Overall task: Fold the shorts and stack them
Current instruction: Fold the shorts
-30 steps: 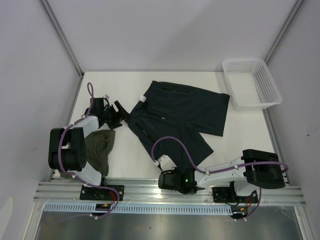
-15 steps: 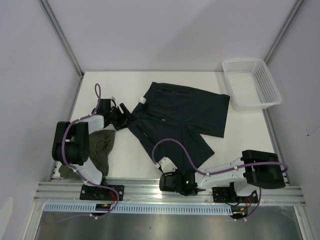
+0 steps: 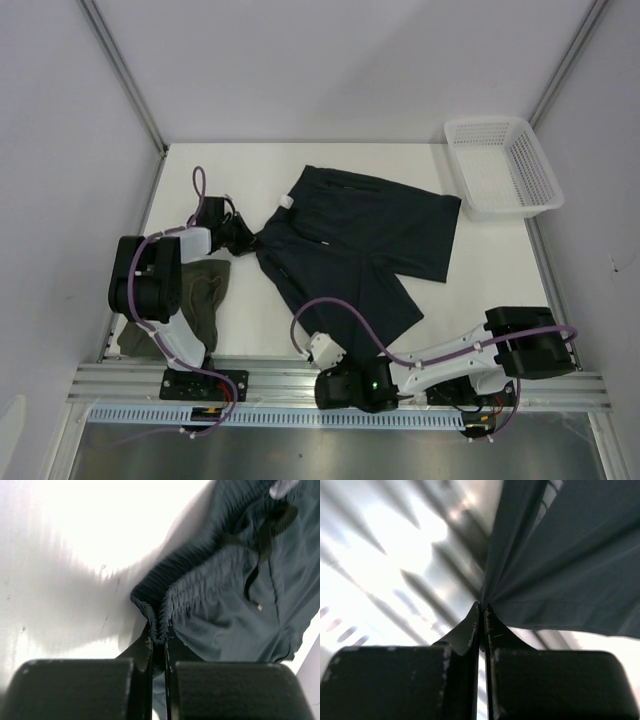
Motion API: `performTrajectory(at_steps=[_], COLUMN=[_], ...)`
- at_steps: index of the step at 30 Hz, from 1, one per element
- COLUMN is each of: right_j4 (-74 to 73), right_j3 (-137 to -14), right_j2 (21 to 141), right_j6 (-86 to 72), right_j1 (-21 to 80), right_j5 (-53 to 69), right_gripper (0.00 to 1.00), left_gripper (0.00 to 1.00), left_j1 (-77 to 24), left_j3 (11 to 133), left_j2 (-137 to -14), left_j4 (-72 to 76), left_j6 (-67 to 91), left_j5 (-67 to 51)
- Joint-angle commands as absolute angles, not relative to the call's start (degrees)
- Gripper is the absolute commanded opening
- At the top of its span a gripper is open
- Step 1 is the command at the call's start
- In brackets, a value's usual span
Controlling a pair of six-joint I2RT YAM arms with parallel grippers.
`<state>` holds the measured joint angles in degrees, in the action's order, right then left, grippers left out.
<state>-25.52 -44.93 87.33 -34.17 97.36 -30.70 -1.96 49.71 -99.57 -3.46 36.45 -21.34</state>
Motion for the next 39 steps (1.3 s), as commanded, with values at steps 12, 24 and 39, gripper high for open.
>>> performTrajectory(at_steps=[12,24,39], right_j4=[-30.1,-29.1,-41.6], right_j3=[-51.3,-56.9,-71.4], right_j2=[91.1,86.5,88.0], right_j6=[-36.1,-32.3,-30.9], right_j1=[108.5,108.6,111.1], right_j5=[-30.6,-28.7,-34.0], right_gripper=[0.00,0.00,0.00], left_gripper=[0.00,0.00,0.00], left_j1=[5.2,8.5,14.2], left_j3=[54.5,60.6,63.3], left_j2=[-94.5,-87.8,-83.7], left_j4=[-11.8,-28.0,-39.6], left_j6=[32.6,33.6,35.9], left_j5=[-25.3,-19.1,-20.3])
